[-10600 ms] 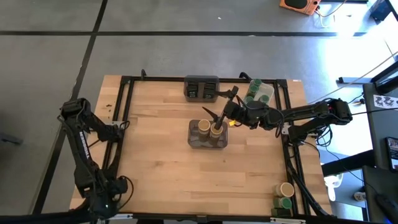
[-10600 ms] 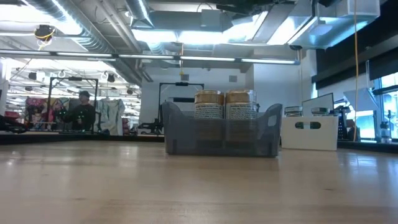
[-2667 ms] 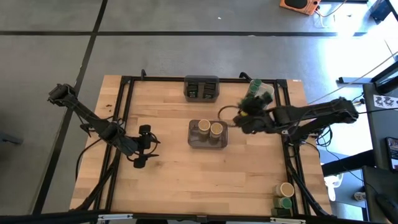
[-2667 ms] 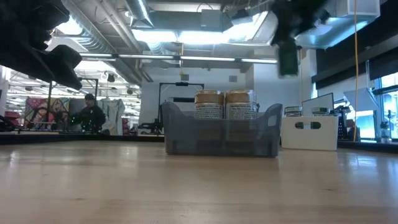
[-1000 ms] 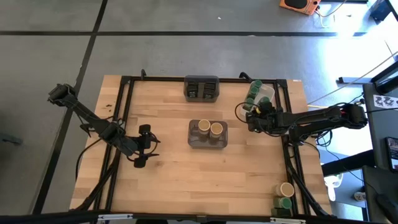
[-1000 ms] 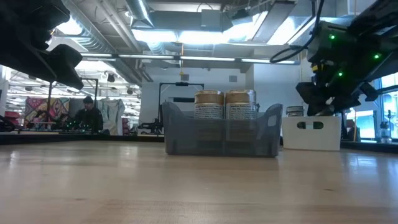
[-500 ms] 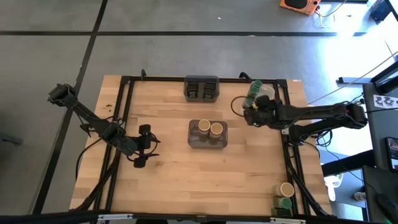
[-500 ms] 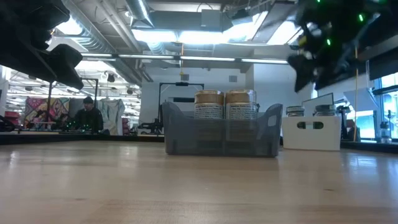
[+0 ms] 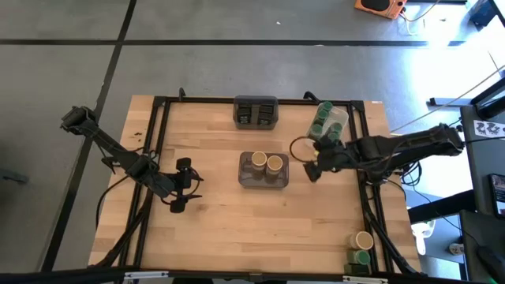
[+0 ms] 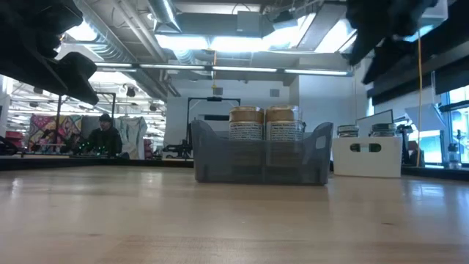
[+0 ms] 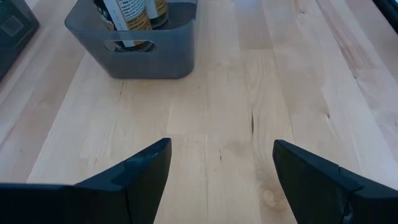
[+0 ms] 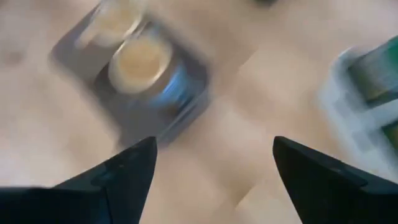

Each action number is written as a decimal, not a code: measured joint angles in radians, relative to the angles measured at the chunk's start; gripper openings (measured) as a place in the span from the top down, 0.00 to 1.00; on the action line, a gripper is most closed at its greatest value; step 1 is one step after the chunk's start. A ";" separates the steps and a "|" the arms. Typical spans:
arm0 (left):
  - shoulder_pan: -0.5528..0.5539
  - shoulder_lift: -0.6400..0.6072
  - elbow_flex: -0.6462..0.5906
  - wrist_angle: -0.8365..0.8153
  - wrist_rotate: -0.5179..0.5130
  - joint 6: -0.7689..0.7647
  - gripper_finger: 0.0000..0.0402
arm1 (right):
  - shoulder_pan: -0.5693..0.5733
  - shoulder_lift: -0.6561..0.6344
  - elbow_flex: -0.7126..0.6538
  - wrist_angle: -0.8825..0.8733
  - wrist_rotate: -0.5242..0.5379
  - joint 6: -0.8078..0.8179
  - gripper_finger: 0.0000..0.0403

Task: Sort spices by type
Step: Put the golden seasoning bottle into the bottom black bin

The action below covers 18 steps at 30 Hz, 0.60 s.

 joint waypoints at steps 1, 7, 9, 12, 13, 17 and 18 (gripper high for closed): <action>0.000 0.000 0.000 0.000 0.000 0.000 0.31 | 0.019 0.004 0.000 0.000 -0.058 0.014 0.20; 0.000 0.000 0.000 0.001 0.000 -0.007 0.31 | 0.106 0.045 0.000 -0.020 -0.305 0.215 0.20; 0.000 0.000 0.000 0.010 0.000 -0.002 0.31 | 0.131 0.055 0.000 -0.033 -0.339 0.287 0.20; 0.000 0.000 0.000 0.028 0.000 0.002 0.31 | 0.158 0.060 0.000 -0.065 -0.412 0.417 0.20; 0.000 0.000 0.000 0.031 0.000 0.005 0.31 | 0.164 0.060 0.000 -0.084 -0.454 0.474 0.20; 0.000 -0.001 0.000 0.043 0.000 0.045 0.31 | 0.167 0.060 0.000 -0.194 -0.574 0.643 0.20; 0.000 -0.001 0.000 0.051 0.000 0.054 0.31 | 0.166 0.060 0.000 -0.225 -0.600 0.665 0.20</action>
